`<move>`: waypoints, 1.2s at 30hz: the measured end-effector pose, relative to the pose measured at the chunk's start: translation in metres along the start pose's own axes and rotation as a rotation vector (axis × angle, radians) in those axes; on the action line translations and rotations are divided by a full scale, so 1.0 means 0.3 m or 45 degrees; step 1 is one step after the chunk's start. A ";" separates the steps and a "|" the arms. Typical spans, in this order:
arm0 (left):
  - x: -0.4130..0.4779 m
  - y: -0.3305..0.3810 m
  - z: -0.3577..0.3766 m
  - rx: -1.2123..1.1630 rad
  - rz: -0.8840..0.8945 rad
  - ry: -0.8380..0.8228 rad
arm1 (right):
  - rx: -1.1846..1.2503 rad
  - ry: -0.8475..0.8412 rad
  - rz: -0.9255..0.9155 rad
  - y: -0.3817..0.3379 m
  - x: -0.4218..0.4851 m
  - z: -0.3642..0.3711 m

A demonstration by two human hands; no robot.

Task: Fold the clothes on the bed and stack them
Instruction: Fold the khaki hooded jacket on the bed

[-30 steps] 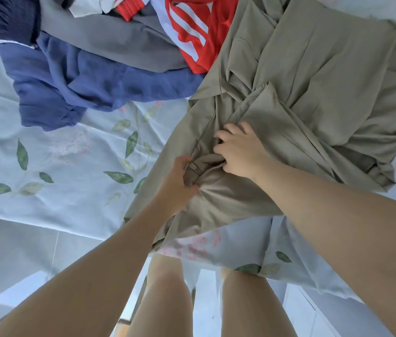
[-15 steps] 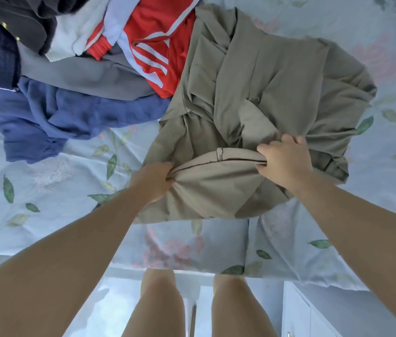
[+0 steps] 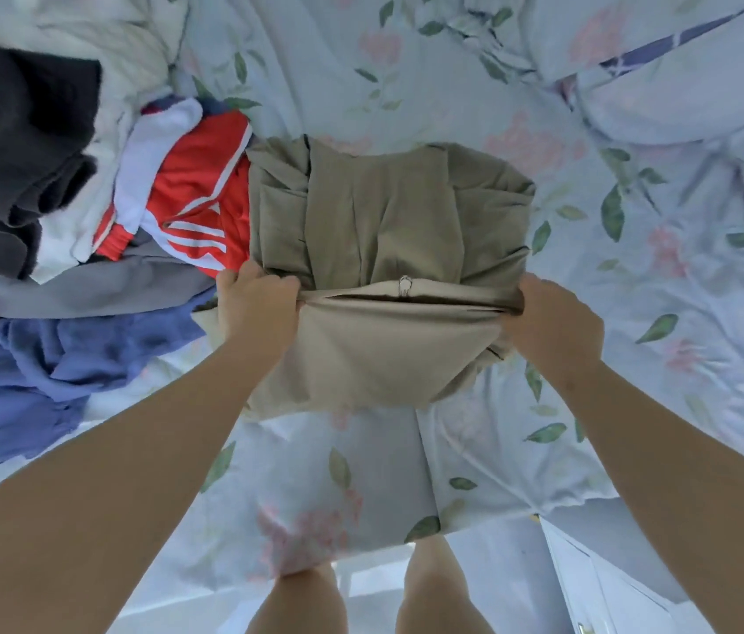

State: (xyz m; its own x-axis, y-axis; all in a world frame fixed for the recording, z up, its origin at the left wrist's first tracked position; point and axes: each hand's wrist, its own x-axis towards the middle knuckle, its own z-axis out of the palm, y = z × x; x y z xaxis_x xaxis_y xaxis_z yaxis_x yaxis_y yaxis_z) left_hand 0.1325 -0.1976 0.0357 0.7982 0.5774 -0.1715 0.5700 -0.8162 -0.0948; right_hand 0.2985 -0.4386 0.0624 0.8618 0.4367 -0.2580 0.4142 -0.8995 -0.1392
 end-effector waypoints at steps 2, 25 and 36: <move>0.029 0.005 -0.041 -0.030 -0.032 0.112 | 0.142 0.148 0.046 0.002 0.001 -0.036; 0.589 0.071 -0.156 -0.930 -0.284 0.177 | 0.921 0.348 -0.021 -0.108 0.583 -0.079; 0.287 0.126 0.234 -0.298 -0.072 -0.478 | 0.046 -0.574 -0.445 -0.132 0.340 0.321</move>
State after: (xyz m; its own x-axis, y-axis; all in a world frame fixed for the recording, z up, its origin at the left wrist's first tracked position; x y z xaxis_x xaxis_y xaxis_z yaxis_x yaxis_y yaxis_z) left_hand 0.2092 -0.1803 -0.0516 0.6634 0.5374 -0.5207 0.6737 -0.7318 0.1029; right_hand 0.3416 -0.3571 -0.0505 0.4616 0.6779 -0.5722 0.6349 -0.7029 -0.3206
